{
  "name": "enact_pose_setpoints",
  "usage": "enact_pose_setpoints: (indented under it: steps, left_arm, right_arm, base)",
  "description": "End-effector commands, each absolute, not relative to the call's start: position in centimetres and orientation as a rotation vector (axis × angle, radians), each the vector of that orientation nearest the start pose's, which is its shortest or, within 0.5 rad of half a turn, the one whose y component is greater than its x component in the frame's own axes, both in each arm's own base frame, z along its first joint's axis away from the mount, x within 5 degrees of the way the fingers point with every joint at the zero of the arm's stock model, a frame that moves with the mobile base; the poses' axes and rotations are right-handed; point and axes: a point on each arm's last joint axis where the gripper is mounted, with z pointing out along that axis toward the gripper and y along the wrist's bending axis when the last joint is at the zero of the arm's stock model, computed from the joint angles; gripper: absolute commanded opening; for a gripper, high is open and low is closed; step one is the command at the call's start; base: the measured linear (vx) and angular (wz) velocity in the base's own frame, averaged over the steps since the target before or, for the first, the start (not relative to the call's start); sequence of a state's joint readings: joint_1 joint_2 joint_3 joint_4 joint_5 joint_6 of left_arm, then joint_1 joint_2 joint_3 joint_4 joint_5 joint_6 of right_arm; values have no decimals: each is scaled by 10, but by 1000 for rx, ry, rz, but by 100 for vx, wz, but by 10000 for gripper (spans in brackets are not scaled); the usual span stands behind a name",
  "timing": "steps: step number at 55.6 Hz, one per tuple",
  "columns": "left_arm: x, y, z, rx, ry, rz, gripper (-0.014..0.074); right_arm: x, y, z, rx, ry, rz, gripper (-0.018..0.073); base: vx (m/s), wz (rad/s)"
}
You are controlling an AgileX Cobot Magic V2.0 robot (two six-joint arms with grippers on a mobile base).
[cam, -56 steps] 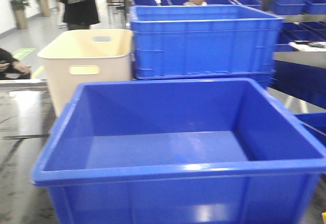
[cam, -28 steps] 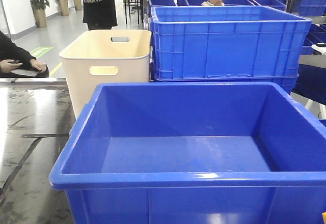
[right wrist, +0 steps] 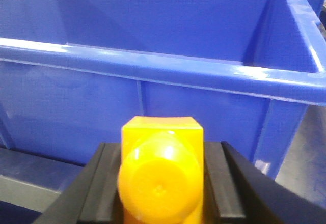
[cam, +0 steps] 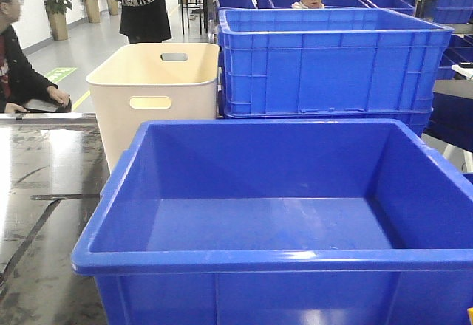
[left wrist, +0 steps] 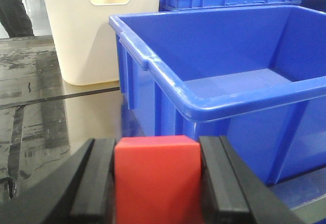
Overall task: Pick red and yellow blocks into blue bin
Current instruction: 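Stop the base in front of the large blue bin, then extend both grippers over the blue bin holding the blocks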
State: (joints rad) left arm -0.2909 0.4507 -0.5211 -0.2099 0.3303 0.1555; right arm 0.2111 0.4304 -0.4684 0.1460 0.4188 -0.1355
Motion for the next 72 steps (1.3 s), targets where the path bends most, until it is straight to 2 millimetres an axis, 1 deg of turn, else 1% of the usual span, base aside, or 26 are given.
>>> enact_pose_setpoints:
  steps: [1, 6, 10, 14, 17, 21, 24, 26, 28, 33, 36, 37, 39, 41, 42, 43, 44, 46, 51, 56, 60, 62, 69, 72]
  left_arm:
    - [92, -33, 343, 225, 1625, -324, 2]
    - [92, -33, 343, 225, 1626, -326, 2]
    - [92, -33, 345, 204, 1604, -345, 2]
    - [93, -33, 357, 185, 1559, -362, 2]
    - [95, -34, 372, 221, 1528, -327, 2]
    - [107, -38, 390, 282, 1516, -269, 2]
    - [122, -44, 404, 308, 1528, -261, 2]
    - [135, -50, 411, 332, 1547, -271, 2]
    - [144, -56, 419, 355, 1544, -277, 2]
    - [186, -83, 430, 456, 1567, -295, 2]
    - [205, -97, 436, 515, 1553, -286, 2]
    - [215, -103, 434, 527, 1564, -286, 2]
    - [229, -113, 437, 541, 1559, -295, 2]
    - [246, -124, 434, 550, 1577, -300, 4]
    - [251, -127, 436, 551, 1574, -303, 4]
    - [259, -132, 432, 557, 1588, -307, 4]
    - [264, -135, 434, 557, 1586, -313, 6]
    - [278, -144, 430, 565, 1604, -322, 11]
    - [301, -163, 425, 581, 1621, -344, 48]
    - [316, -180, 420, 609, 1636, -369, 109]
    - [319, -189, 418, 637, 1649, -387, 173]
    - [320, -191, 417, 644, 1652, -391, 218]
    - [320, -192, 417, 646, 1652, -392, 377]
    - [320, -191, 417, 644, 1650, -390, 427]
  right_arm:
    - [92, 25, 320, -215, 1742, 206, -11]
    - [91, 25, 320, -193, 1743, 240, -11]
    - [92, 25, 325, -198, 1704, 225, -11]
    - [91, 24, 338, -227, 1641, 190, -11]
    - [91, 24, 351, -261, 1602, 153, -11]
    - [98, 25, 371, -302, 1559, 104, -11]
    - [110, 28, 383, -337, 1555, 69, -11]
    - [119, 30, 389, -358, 1564, 51, -11]
    - [133, 33, 395, -377, 1583, 38, -11]
    - [165, 40, 402, -387, 1624, 36, -11]
    - [187, 44, 405, -387, 1641, 34, -11]
    - [195, 46, 406, -387, 1648, 33, -11]
    - [211, 49, 407, -386, 1658, 32, -11]
    - [222, 51, 407, -385, 1666, 32, -9]
    - [228, 52, 407, -385, 1669, 32, -8]
    - [235, 53, 407, -385, 1673, 31, -7]
    - [238, 54, 407, -384, 1674, 30, -6]
    - [246, 56, 407, -384, 1677, 28, -3]
    - [262, 59, 405, -392, 1682, 17, 15]
    - [271, 60, 400, -394, 1694, 15, 73]
    - [274, 61, 397, -396, 1706, 15, 148]
    - [275, 61, 396, -397, 1709, 15, 192]
    - [275, 61, 397, -394, 1702, 15, 393]
    - [275, 61, 397, -391, 1695, 14, 489]
  base:
    - [0, 0]
    - [0, 0]
    - [0, 0]
    - [0, 0]
    - [0, 0]
    - [0, 0]
    - [0, 0]
    - [0, 0]
    - [0, 0]
    - [0, 0]
    - [0, 0]
    - [0, 0]
    - [0, 0]
    - [0, 0]
    - [0, 0]
    - [0, 0]
    - [0, 0]
    - [0, 0]
    - [0, 0]
    - [0, 0]
    - [0, 0]
    - [0, 0]
    - [0, 0]
    - [0, 0]
